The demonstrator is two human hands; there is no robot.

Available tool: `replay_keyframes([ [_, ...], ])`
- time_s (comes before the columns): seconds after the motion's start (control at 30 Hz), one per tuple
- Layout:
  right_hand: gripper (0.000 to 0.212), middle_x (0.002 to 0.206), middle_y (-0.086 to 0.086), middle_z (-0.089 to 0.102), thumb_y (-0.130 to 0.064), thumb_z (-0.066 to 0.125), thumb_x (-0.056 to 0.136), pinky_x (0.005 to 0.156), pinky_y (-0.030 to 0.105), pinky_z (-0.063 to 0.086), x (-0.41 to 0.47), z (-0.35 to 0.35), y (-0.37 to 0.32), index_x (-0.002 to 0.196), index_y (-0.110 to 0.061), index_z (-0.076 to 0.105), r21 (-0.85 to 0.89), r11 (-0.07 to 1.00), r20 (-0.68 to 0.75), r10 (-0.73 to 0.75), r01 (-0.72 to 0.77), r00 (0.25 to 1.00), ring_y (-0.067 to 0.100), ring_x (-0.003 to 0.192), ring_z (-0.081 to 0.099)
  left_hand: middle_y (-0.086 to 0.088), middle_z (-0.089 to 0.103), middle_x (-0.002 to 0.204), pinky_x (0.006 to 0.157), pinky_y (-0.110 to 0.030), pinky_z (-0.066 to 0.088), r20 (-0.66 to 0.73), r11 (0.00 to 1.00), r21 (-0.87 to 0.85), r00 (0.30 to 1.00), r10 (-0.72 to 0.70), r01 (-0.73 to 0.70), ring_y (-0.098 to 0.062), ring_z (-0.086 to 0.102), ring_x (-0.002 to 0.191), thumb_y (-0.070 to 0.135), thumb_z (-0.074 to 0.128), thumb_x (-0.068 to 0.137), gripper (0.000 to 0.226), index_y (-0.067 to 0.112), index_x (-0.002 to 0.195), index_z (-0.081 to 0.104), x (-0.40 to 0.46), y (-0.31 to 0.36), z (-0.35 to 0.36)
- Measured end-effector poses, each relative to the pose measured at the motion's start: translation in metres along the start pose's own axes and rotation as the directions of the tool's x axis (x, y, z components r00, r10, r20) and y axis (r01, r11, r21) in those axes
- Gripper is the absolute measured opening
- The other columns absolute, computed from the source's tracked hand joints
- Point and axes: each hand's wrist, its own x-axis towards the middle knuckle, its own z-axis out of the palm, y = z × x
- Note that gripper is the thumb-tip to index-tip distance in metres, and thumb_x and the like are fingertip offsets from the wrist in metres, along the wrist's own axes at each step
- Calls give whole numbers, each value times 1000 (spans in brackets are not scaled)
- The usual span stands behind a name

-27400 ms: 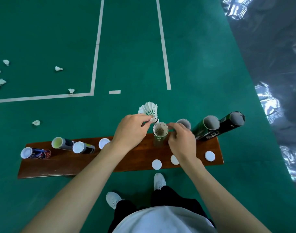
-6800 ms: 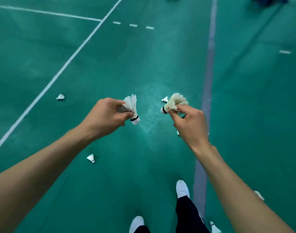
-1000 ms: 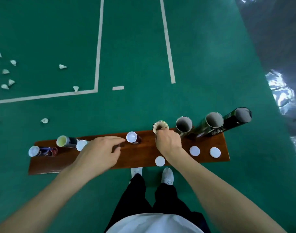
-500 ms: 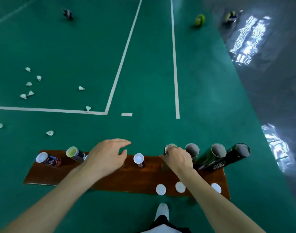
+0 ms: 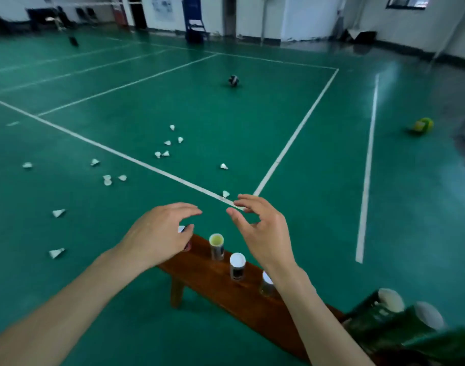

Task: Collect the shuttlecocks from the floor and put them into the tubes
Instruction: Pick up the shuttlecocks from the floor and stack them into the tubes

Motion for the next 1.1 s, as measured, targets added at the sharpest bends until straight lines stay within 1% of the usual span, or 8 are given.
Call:
replay_keyframes([
  [0.13,32,136,-24,62,-47,73,92,94,22,50,-9,110,-70,120,-32,73,228,973,223,-95,42,970,-8,125,55,22,58,140,110,-27,42,-105,974,-9,968,-226,226,-7,60,122,28,65,93,37,37,129,67,-80,-94,-49],
  [0.23,42,145,-25,55,-54,70,91,111,20,38,-26,191,-123,129,-36,68,323,944,388,-199,69,900,-11,134,46,23,54,143,110,-34,44,-189,904,-30,886,-423,425,-10,65,116,31,65,93,37,38,129,66,-162,-163,-79],
  [0.4,61,146,-34,49,-75,59,81,102,6,30,-56,281,-174,133,-45,62,412,911,550,-272,27,790,-16,136,39,16,53,146,101,-29,48,-244,748,-106,712,-659,656,-19,72,92,27,69,90,38,37,127,68,-261,-232,-101],
  [0.53,64,147,-36,47,-78,57,79,113,21,34,-73,335,-186,134,-44,62,422,906,613,-264,-27,744,-15,138,39,21,45,151,85,-24,47,-276,649,-162,598,-753,743,-6,60,51,29,68,91,36,38,126,67,-302,-263,-102],
  [0.67,64,155,-30,41,-81,55,76,123,43,31,-77,395,-196,130,-48,62,393,914,672,-214,-97,709,-4,148,32,24,41,152,74,-24,46,-302,578,-225,508,-807,784,-11,51,41,29,68,92,36,42,125,65,-327,-303,-97],
  [0.83,65,161,-27,33,-86,55,76,125,40,26,-67,484,-216,130,-51,61,374,913,741,-188,-163,644,-11,151,11,25,43,151,77,-24,47,-275,502,-220,440,-855,836,-11,56,46,31,68,91,37,44,125,65,-341,-380,-100],
  [0.97,65,165,-25,25,-80,57,73,120,30,25,-47,563,-243,131,-51,63,394,897,778,-210,-199,592,-16,149,3,22,46,150,93,-29,49,-260,459,-228,401,-879,859,-22,72,83,28,67,91,38,42,126,65,-336,-453,-120],
  [1.1,62,165,-21,26,-85,58,74,122,34,29,-23,661,-280,126,-51,64,391,889,820,-219,-239,529,-12,150,12,21,45,151,80,-23,43,-224,419,-189,376,-899,888,-8,50,43,29,66,92,36,41,126,66,-325,-535,-142],
])
